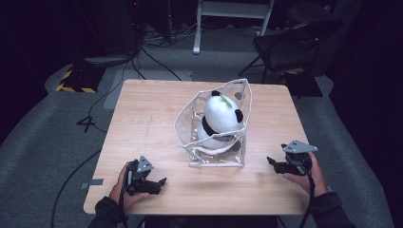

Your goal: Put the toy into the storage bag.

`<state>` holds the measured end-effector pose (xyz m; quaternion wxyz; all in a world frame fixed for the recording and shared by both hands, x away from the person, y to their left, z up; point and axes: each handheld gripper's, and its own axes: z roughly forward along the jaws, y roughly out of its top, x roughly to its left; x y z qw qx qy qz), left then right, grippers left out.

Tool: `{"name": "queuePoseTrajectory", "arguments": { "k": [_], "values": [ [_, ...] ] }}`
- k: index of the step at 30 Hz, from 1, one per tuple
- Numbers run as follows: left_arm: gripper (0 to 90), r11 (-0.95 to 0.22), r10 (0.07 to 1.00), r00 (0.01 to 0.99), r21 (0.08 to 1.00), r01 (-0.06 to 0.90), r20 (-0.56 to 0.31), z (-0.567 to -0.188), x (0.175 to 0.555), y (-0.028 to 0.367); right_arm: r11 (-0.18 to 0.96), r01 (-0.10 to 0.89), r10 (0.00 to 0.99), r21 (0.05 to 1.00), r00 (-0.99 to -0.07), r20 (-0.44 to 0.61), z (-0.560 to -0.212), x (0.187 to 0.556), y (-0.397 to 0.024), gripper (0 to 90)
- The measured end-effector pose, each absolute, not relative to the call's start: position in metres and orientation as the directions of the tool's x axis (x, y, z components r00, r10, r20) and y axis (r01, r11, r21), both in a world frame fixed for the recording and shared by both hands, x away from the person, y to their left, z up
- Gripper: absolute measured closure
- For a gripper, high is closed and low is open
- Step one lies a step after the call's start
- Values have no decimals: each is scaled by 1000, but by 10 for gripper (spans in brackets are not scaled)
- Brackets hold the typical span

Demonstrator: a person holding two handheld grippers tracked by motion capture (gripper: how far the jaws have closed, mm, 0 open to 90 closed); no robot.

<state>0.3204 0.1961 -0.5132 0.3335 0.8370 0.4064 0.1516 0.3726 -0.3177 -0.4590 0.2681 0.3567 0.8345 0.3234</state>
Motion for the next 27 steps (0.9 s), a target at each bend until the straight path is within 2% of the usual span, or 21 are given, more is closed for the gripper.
{"name": "queuePoseTrajectory", "arguments": {
  "k": [27],
  "values": [
    [70, -445, 782, 622, 682, 580, -19, -513, 320, 196, 523, 477, 778, 706, -605, -168, -492, 352, -350, 218]
  ]
}}
